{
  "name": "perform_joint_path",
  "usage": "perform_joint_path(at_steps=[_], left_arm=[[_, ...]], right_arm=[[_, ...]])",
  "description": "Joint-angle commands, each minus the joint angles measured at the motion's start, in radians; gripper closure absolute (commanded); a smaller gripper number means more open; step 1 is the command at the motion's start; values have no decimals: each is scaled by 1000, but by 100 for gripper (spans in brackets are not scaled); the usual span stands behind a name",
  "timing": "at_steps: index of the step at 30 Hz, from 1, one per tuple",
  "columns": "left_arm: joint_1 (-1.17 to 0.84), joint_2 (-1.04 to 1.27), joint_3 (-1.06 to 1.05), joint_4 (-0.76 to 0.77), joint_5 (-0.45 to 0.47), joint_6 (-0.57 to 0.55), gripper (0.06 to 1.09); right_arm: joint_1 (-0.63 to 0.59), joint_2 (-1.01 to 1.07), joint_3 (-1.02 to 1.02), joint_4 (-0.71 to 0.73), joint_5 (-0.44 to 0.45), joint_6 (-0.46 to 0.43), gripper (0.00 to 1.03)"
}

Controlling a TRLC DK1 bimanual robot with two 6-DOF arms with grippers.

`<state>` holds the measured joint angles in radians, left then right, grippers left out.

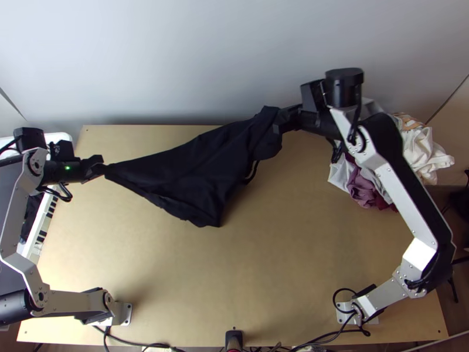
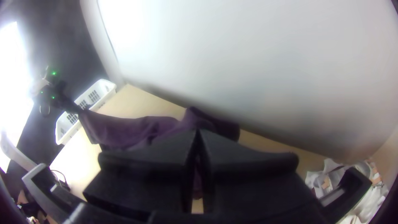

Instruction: Fold the t-shirt

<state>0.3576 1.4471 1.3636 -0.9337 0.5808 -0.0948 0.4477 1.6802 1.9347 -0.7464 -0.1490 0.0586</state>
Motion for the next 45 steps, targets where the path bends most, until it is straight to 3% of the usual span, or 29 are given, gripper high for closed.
perform_joint_path(at_steps=[1, 7, 15, 22, 25, 28, 34, 37, 40, 45], left_arm=[[44, 2, 11, -4, 10, -20, 105], [92, -31, 48, -43, 51, -31, 105], [78, -246, 92, -71, 335, -177, 105], [-111, -468, -139, 108, 396, -299, 105], [-253, -554, -259, 179, 395, -339, 105], [-382, -610, -379, 366, 367, -477, 105], [-729, -610, -520, 608, 191, -632, 105], [-942, -585, -577, 684, 79, -668, 105], [-1011, -560, -621, 751, 77, -701, 105], [-1108, -557, -670, 766, 74, -660, 105]], right_arm=[[-75, 10, -66, -13, 2, -28, 100], [-93, -47, -94, 1, 0, -16, 100], [-43, -241, -63, 151, -1, 149, 100], [-75, -330, 6, 137, -60, 238, 100], [-76, -341, 89, 104, -73, 251, 100], [-92, -341, 196, 71, -112, 305, 100], [-58, -321, 339, -4, -144, 337, 100], [-20, -303, 339, -16, -147, 339, 100], [23, -249, 336, -36, -144, 339, 100], [118, -119, 328, -38, -119, 334, 100]])
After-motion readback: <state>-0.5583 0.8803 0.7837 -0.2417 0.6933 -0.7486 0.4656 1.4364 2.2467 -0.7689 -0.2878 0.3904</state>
